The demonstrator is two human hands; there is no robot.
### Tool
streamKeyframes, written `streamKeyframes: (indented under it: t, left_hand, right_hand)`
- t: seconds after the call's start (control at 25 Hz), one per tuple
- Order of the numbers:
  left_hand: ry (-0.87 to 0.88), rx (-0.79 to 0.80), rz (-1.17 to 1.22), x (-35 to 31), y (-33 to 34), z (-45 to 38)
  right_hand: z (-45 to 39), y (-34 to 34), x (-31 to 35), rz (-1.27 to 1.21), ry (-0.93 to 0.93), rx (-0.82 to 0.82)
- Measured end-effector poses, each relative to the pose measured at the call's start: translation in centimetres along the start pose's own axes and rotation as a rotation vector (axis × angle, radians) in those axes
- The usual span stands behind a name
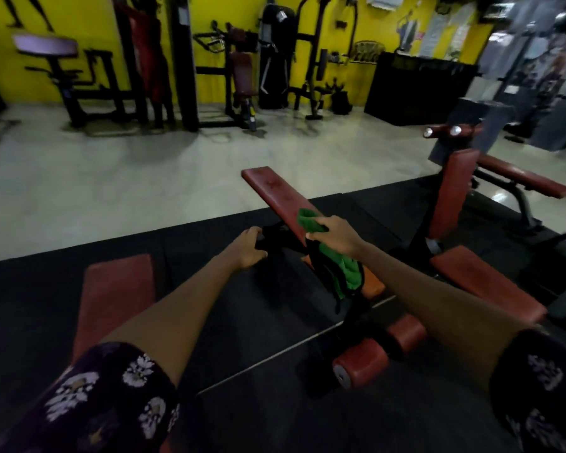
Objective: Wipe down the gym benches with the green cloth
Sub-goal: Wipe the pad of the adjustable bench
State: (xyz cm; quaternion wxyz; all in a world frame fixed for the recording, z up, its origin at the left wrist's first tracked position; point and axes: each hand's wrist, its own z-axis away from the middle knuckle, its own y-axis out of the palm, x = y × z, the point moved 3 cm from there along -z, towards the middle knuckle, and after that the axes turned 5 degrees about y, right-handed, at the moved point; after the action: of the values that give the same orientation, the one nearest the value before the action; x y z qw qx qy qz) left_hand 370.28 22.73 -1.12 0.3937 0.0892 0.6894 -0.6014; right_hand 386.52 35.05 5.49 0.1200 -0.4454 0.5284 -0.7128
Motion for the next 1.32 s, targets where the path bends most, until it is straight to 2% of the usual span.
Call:
streamKeyframes:
  t: [0.12,0.28,0.72,0.84,1.04,1.12,1.2,1.32]
  left_hand:
    - [-0.065,-0.043,0.005,4.7,-2.2,-4.2]
    - [-0.108,-0.062,0.007,9.9,-4.6,-12.4]
    - [-0.185,-0.046,-0.008,19.4,-14.0,-35.8]
    - [-0.19,-0.057,-0.042,23.8,-17.9,-43.2]
    - [-0.162,-0.039,-0.054,29.7,-23.1,-54.7]
    - [-0.154,-0.006,-0.024,30.9,-24.0,-56.7]
    - [-0.123,0.024,-0.046,33.8,-27.1,-63.9]
    - [-0.079,0.103,-0.042,35.2,-27.6,-67.6]
  right_hand:
    - [-7.2,2.7,2.8,0.012,-0.087,0.038]
    - [-18.1,5.4,3.2,-0.008,-0.136,0.057]
    - [-48.4,7.1,5.6,-0.104,-0.096,0.206]
    - [-57.3,8.2,7.3,-0.09,-0.115,0.179]
    - [-69.8,9.9,8.8,-0.084,-0.018,0.127]
    - [-71.8,10.4,9.0,-0.089,0.021,0.145]
    - [-78.6,10.7,10.3,-0.09,0.093,0.106]
    - [-82.2,11.0,10.2,-0.051,0.107,0.117]
